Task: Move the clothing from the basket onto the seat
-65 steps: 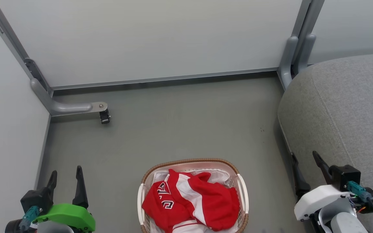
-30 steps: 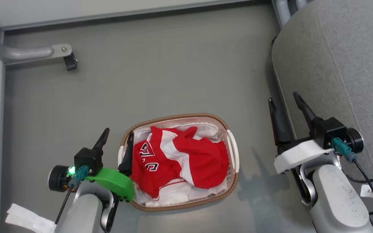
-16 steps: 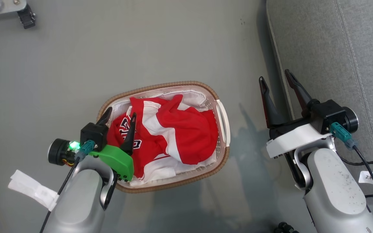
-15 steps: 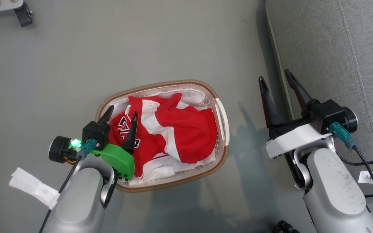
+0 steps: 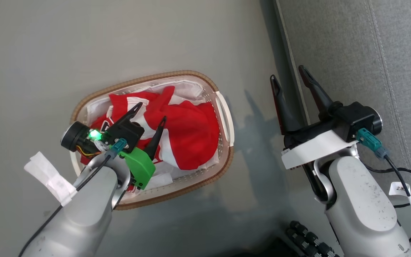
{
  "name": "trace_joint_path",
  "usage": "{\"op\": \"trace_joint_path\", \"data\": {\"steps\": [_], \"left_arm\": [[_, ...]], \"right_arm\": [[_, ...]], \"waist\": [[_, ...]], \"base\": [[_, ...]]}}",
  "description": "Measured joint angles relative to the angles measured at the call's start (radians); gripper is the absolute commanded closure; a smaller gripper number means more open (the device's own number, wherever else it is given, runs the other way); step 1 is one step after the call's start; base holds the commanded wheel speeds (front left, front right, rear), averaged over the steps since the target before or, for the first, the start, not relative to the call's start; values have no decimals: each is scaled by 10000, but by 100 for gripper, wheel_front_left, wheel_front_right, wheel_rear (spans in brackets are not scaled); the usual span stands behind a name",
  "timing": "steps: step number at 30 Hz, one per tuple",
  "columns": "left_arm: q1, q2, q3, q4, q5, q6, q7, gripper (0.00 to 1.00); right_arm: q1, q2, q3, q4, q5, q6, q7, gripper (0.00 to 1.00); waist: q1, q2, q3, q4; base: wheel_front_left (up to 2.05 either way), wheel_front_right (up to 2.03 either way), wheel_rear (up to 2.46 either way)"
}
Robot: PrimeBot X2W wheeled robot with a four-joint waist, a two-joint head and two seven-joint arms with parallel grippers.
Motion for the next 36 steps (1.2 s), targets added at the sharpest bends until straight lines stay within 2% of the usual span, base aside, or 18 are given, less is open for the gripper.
{"op": "trace_joint_path", "data": {"steps": [7,12,23,31,32,34,36], "left_arm": [[-1080,681,-1835,464,-4,0,-2,0],[-1562,894,-2510,1053,-142,0,-2,0],[-2356,886,-3333,2383,-777,0,0,0],[-2660,443,-3879,3827,-1549,0,65,0],[-2686,387,-3973,3914,-1624,0,92,18],[-2704,272,-4155,4082,-1914,0,180,100],[-2723,186,-4272,4224,-2104,0,242,100]], "right_arm": [[-170,-4,556,-192,360,0,-2,0],[-226,0,830,-253,470,0,0,0],[-367,4,1133,-458,686,0,0,0],[-397,4,1266,-414,874,0,0,0],[-396,2,1277,-408,888,0,0,0],[-396,4,1302,-389,930,0,-2,0],[-396,4,1308,-374,930,0,0,0]], "waist": [[0,0,664,-371],[-1,0,1070,-594],[0,0,1767,-913],[0,0,1933,-1083],[0,0,1926,-1082],[0,0,1904,-1079],[0,0,1874,-1071]], "base": [[0,0,0],[0,0,0],[0,0,0],[0,0,0],[0,0,0],[0,0,0],[0,0,0]]}}
